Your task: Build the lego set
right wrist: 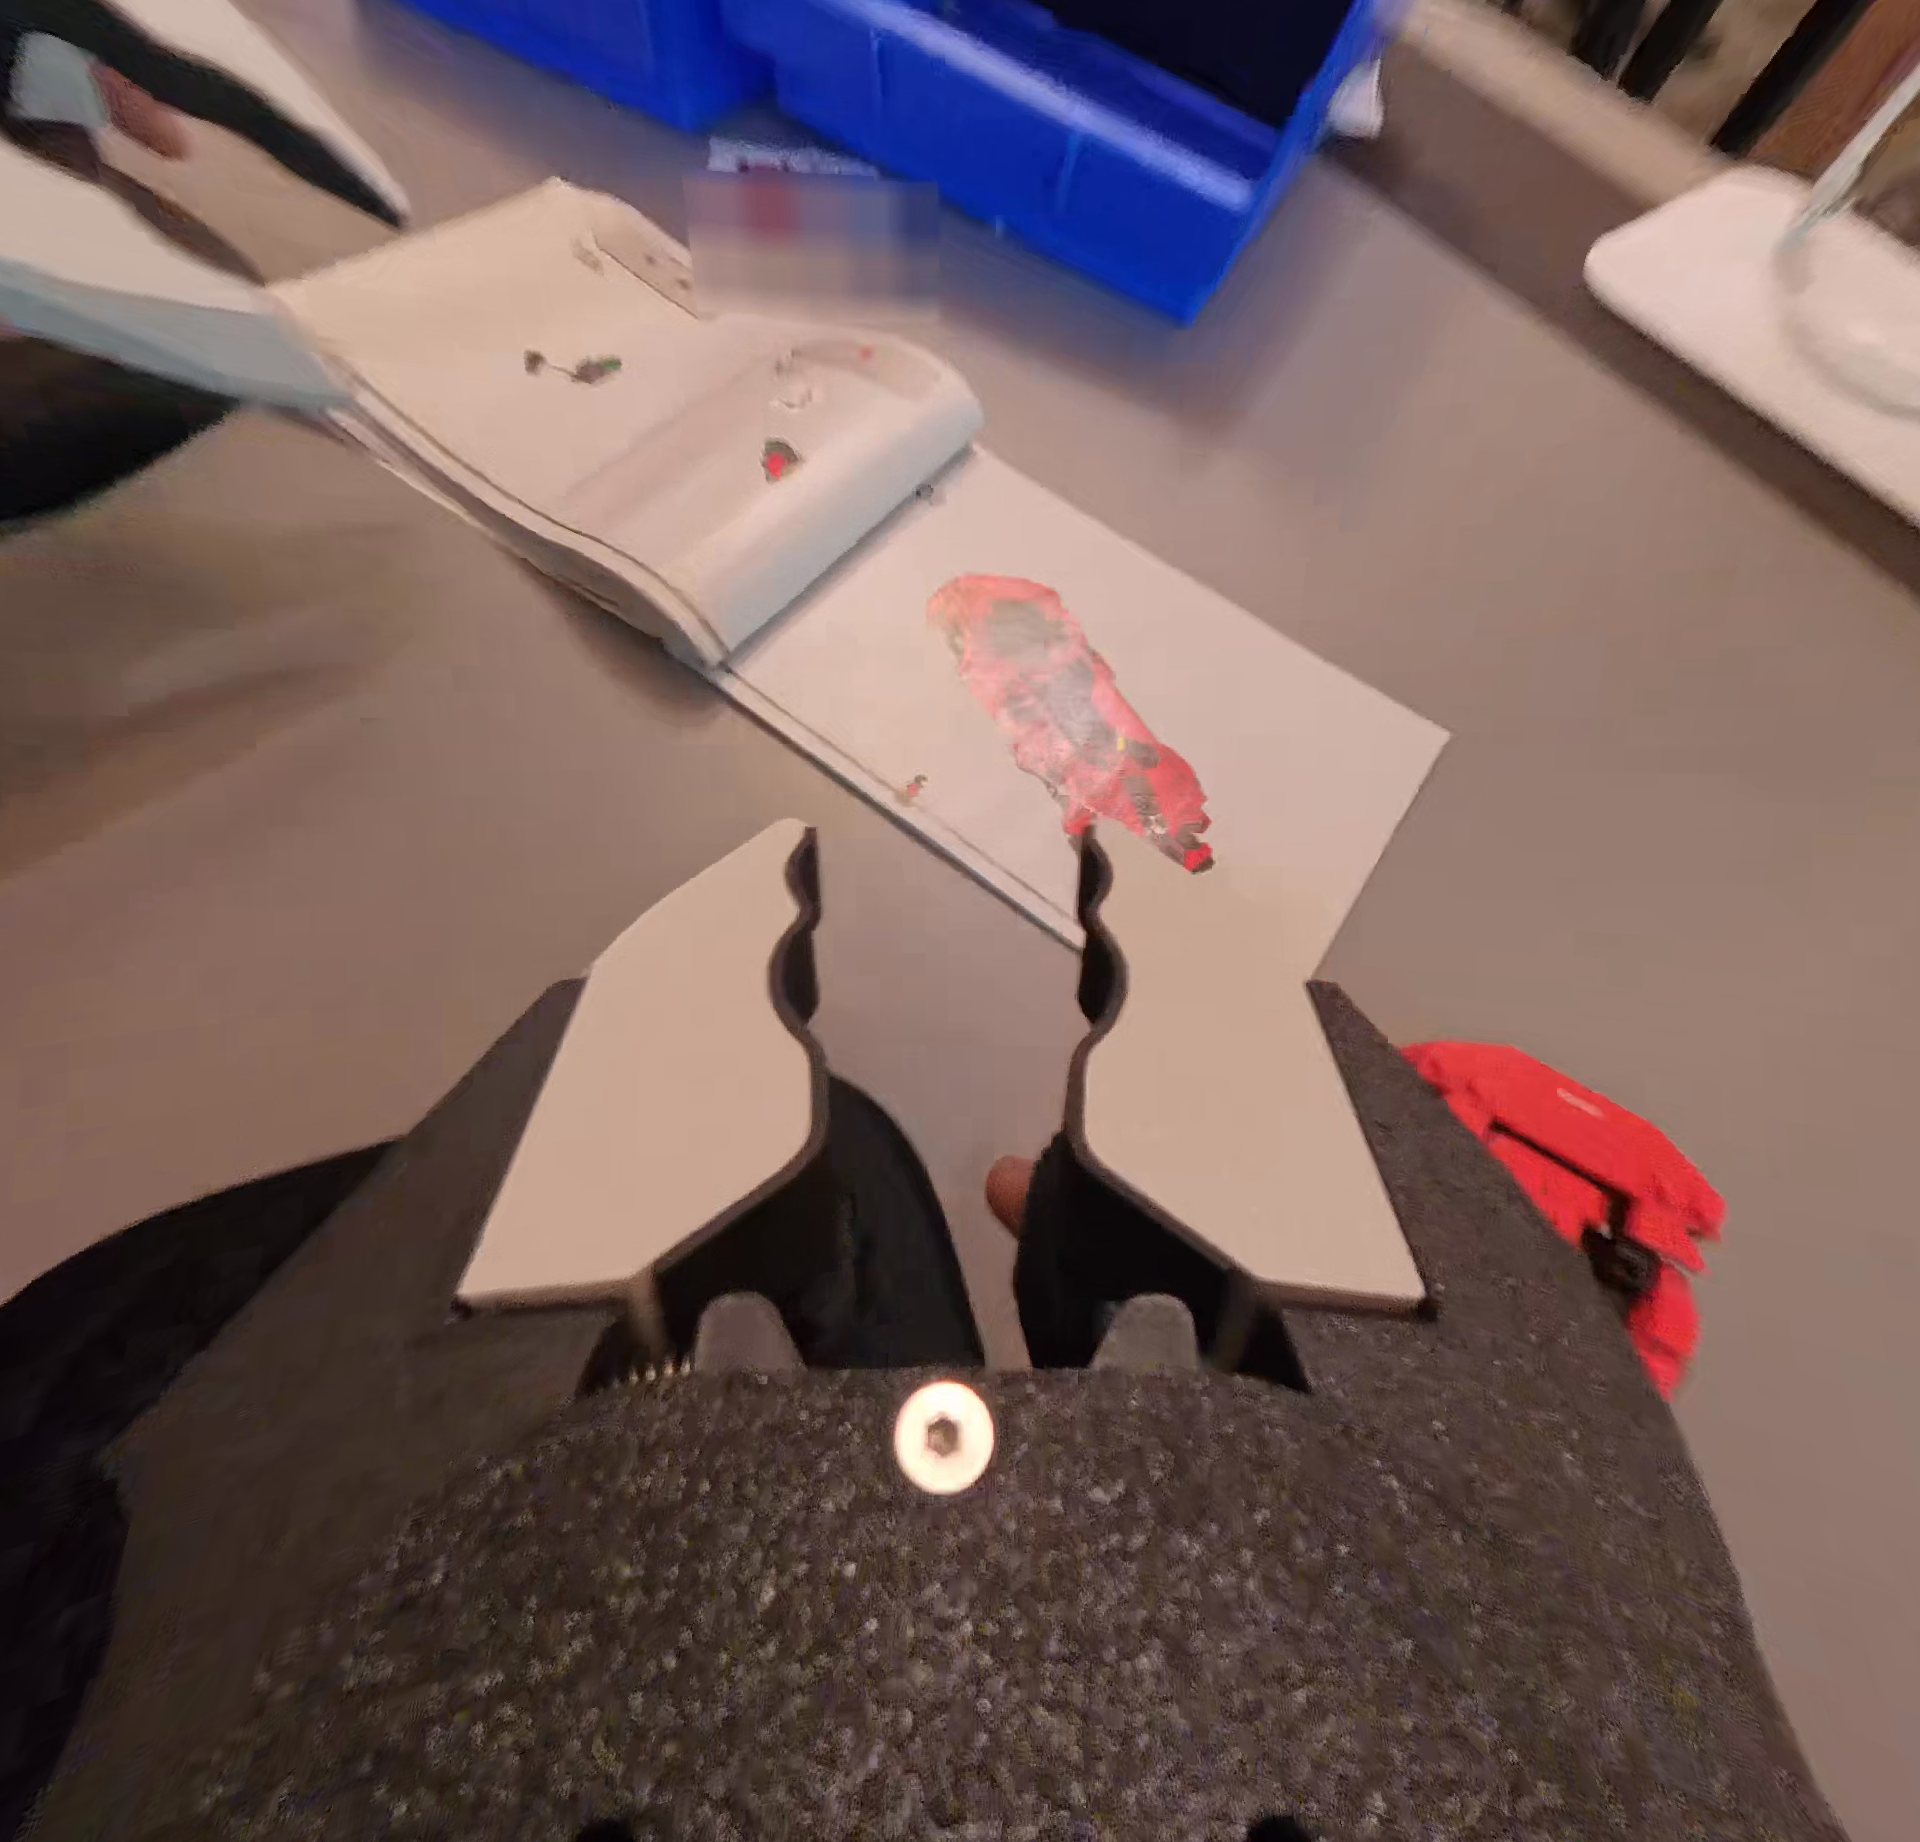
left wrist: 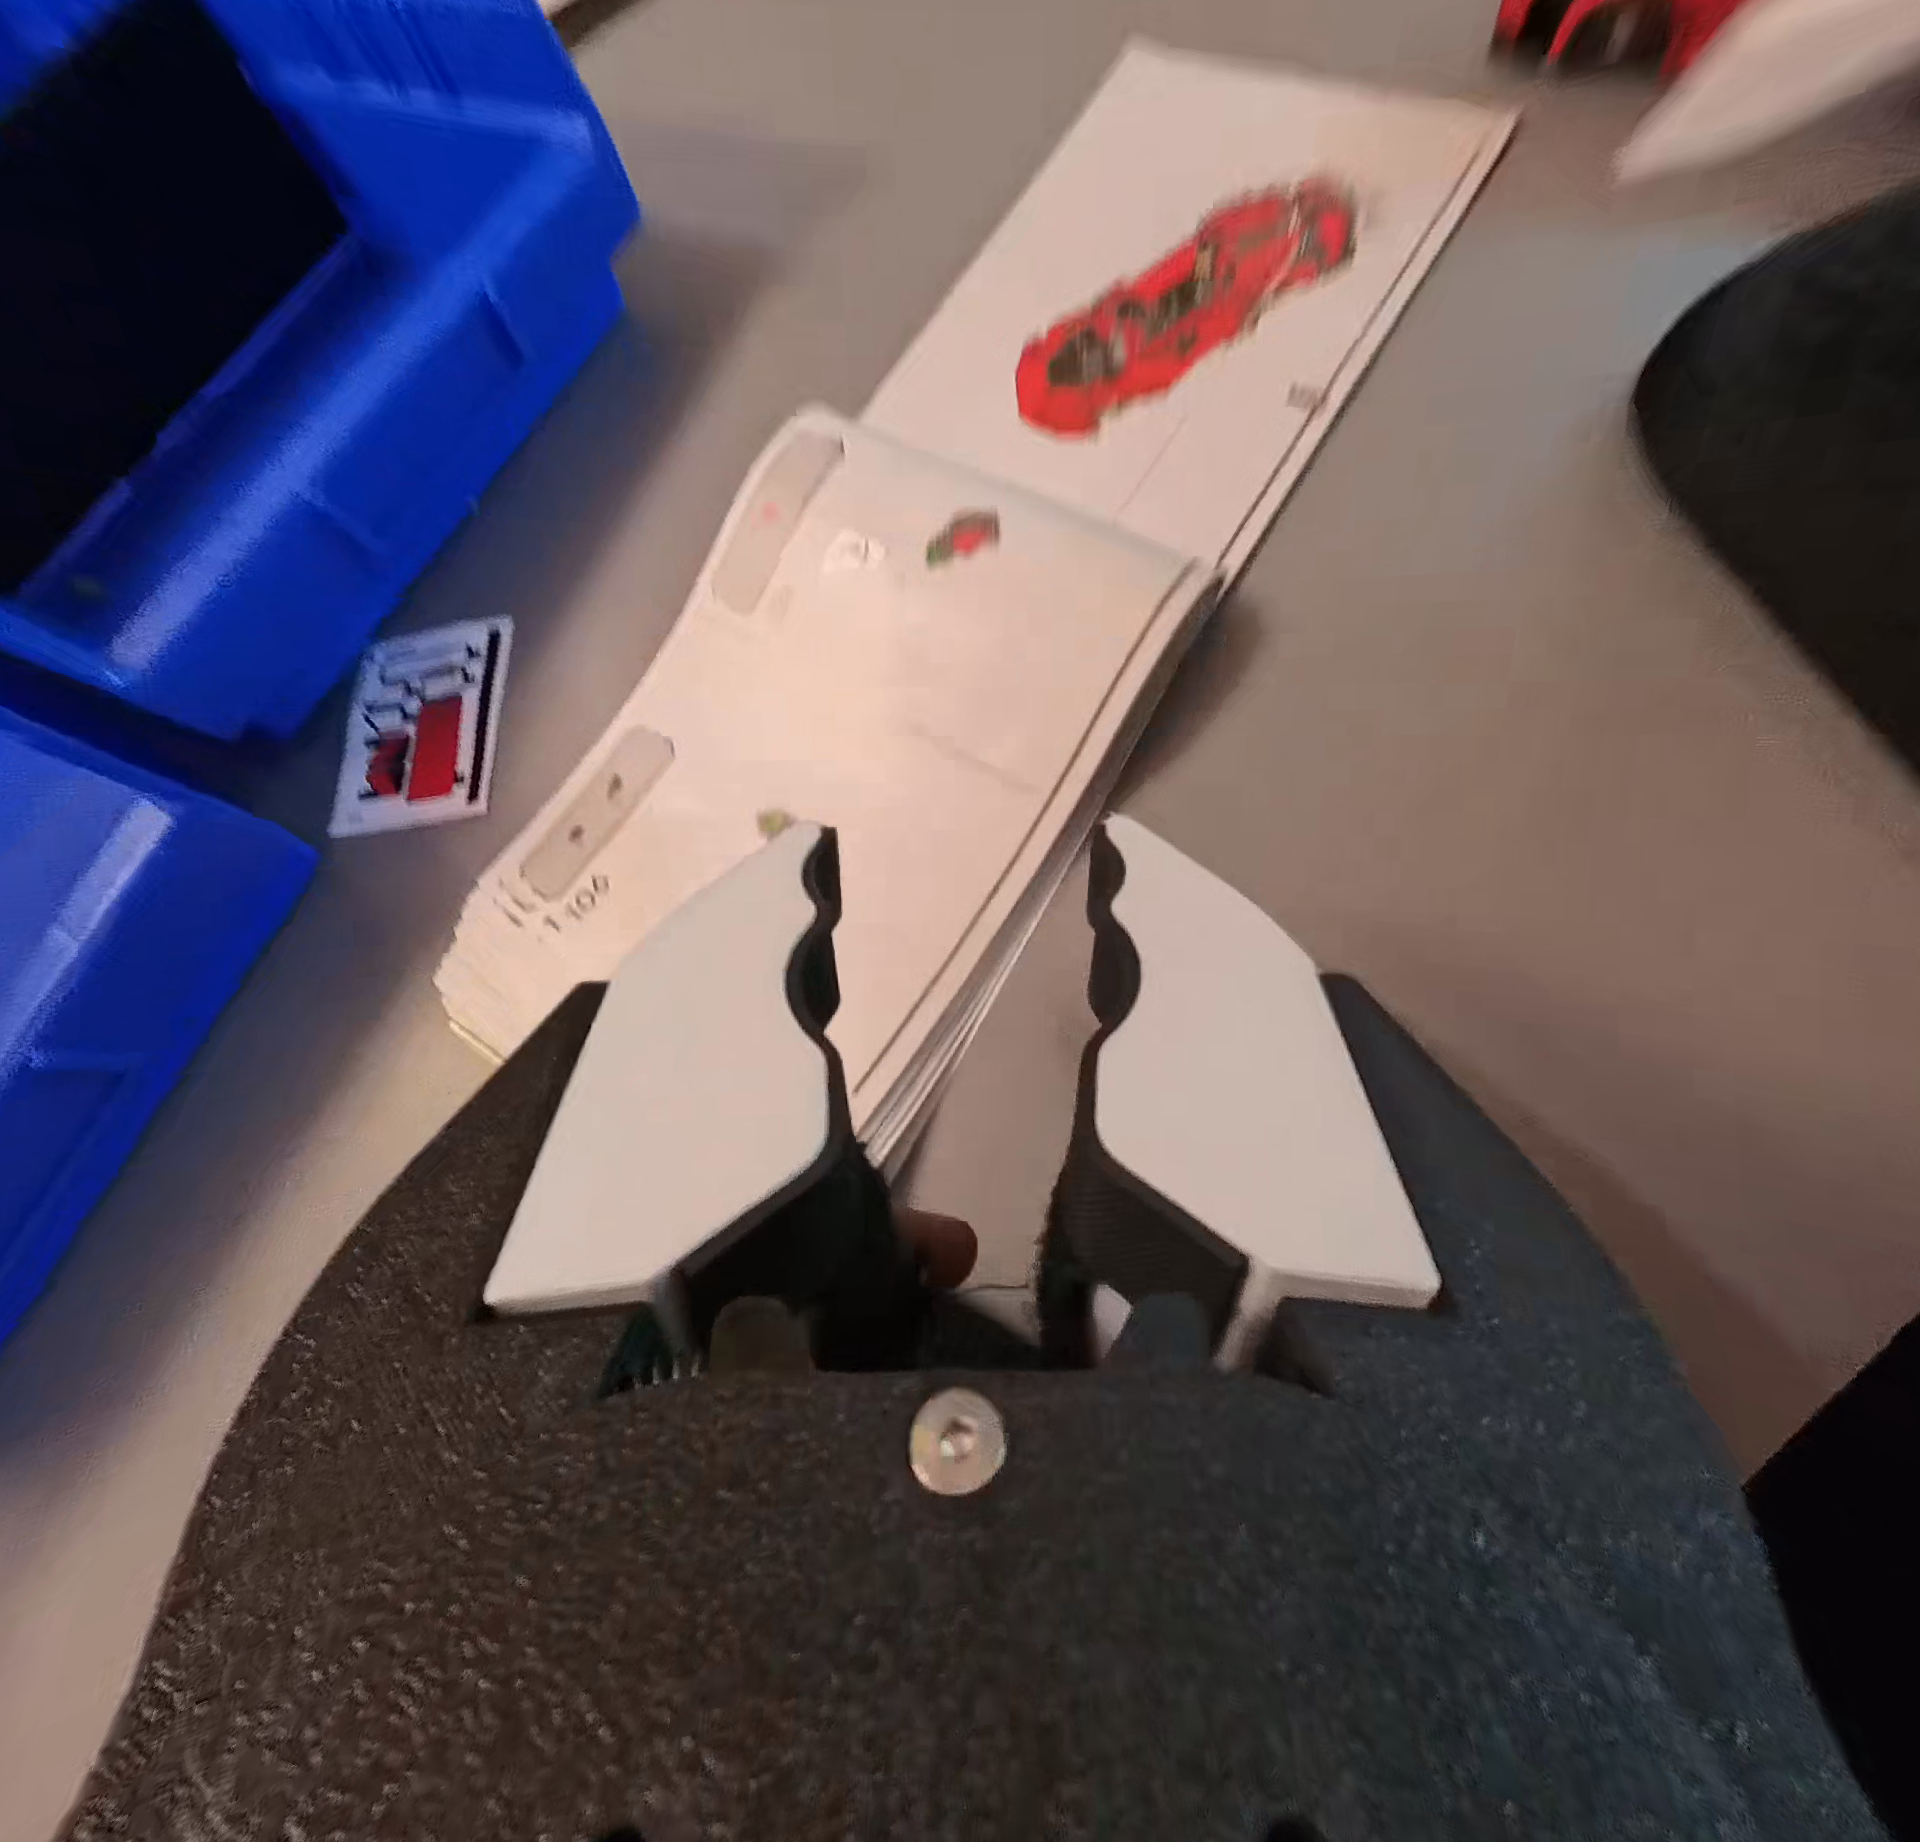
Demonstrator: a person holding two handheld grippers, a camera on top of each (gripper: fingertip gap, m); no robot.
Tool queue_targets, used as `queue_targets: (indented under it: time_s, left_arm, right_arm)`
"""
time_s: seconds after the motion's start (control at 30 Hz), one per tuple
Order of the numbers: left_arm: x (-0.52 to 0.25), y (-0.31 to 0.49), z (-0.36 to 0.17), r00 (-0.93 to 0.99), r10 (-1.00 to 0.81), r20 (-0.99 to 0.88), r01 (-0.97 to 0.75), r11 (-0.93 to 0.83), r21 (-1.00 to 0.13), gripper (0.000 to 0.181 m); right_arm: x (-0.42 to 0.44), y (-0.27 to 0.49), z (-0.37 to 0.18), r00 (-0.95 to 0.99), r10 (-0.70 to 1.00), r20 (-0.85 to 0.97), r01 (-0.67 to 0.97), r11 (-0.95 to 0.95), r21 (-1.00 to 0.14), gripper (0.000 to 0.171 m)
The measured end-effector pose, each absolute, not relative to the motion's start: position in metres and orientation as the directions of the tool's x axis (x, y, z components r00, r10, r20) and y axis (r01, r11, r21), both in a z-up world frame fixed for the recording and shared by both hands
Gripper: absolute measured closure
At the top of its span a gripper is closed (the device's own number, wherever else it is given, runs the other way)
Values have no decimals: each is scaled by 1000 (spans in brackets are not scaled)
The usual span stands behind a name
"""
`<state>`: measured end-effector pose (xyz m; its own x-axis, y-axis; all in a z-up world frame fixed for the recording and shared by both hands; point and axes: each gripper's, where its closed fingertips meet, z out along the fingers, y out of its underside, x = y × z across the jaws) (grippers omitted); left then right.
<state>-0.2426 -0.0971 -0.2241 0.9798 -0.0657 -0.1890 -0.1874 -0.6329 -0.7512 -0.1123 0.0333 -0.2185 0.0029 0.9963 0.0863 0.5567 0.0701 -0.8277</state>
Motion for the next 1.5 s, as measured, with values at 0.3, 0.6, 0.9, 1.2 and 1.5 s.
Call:
queue_targets:
  time_s: [0.3,0.6,0.9,1.2,1.5]
  left_arm:
    - [-259,-107,-275,937,-318,-148,-348,-794,-498,153]
    - [-308,-106,-268,945,-246,-214,-316,-850,-421,163]
    - [-235,-20,-205,825,-462,-324,-534,-455,-712,163]
    - [-243,7,-260,725,-594,-349,-671,-495,-552,180]
    - [-241,4,-279,733,-611,-299,-657,-520,-546,181]
  right_arm:
    - [-152,80,-273,114,985,126,813,-19,-582,156]
    - [-145,30,-280,131,991,-10,807,-112,-580,161]
    - [-108,32,-256,94,979,-179,749,-188,-635,136]
    - [-106,49,-256,50,997,-53,729,-73,-681,171]
    - [-111,43,-280,6,1000,-10,811,-11,-585,171]
